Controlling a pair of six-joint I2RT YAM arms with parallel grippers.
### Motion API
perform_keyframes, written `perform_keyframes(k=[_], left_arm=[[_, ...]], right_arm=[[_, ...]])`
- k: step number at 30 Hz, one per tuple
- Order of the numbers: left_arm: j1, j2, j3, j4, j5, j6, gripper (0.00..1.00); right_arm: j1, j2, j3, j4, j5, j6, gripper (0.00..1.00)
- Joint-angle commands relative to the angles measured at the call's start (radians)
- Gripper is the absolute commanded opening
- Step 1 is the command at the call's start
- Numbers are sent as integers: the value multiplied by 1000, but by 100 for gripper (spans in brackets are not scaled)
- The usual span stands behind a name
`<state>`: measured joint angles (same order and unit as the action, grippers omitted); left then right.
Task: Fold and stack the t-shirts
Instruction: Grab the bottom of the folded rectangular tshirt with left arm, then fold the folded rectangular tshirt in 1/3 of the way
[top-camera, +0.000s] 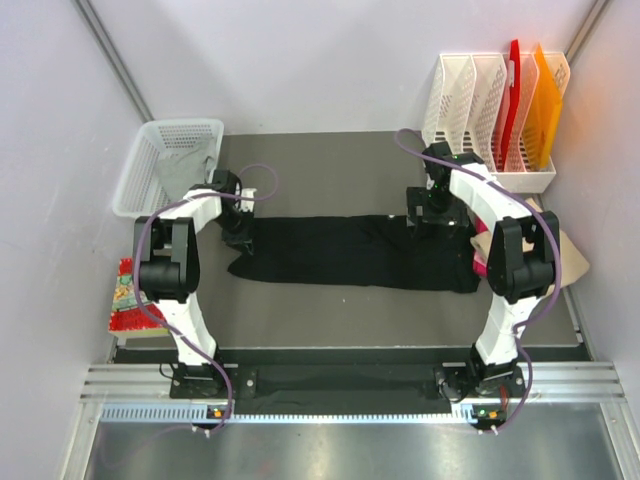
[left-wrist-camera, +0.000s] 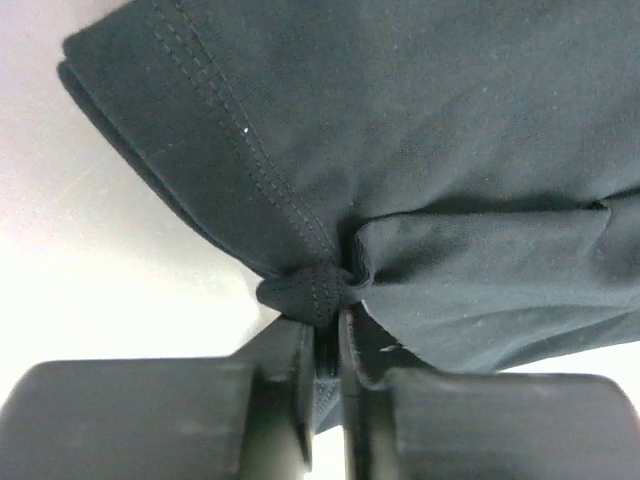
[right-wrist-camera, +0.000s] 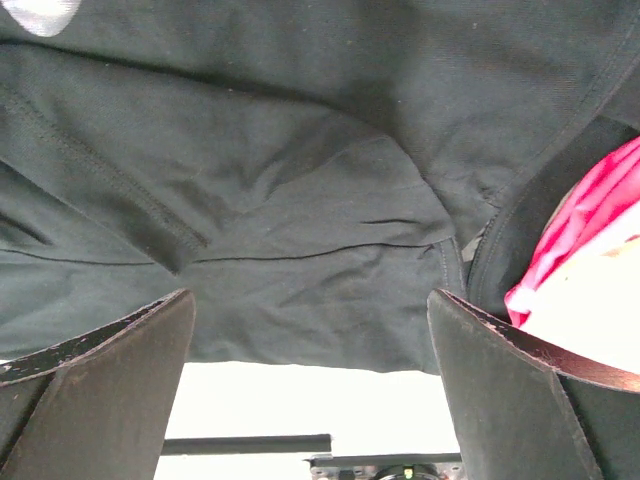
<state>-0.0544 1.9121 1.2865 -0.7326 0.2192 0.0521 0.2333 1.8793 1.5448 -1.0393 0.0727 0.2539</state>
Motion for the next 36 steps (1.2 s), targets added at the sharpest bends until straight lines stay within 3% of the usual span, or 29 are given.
perform_keyframes(k=[1,6,15,20,23,30,36], left_arm=[[-19,61,-30,7,34,-6,0],[2,-23,3,-49,-4,3,0],[212,-151,-10,-137,-129,144,0],[225,-197,23,-186,-110,180,0],[167,-194,101,-238,-80,163,0],[-112,-160,240,-358,-83,128,0],[-232,-59,382,-419,-15,77,0]], right_arm=[[18,-43,12,12,-14,-5,100],[21,-45,15,10,-17,-5,100],[26,-65,15,16,-43,-7,100],[32,-71,18,18,-48,-4,100],[35,-71,21,19,-51,-5,100],[40,-89,11,25,-56,-5,100],[40,-120,-17,27,-56,-4,100]])
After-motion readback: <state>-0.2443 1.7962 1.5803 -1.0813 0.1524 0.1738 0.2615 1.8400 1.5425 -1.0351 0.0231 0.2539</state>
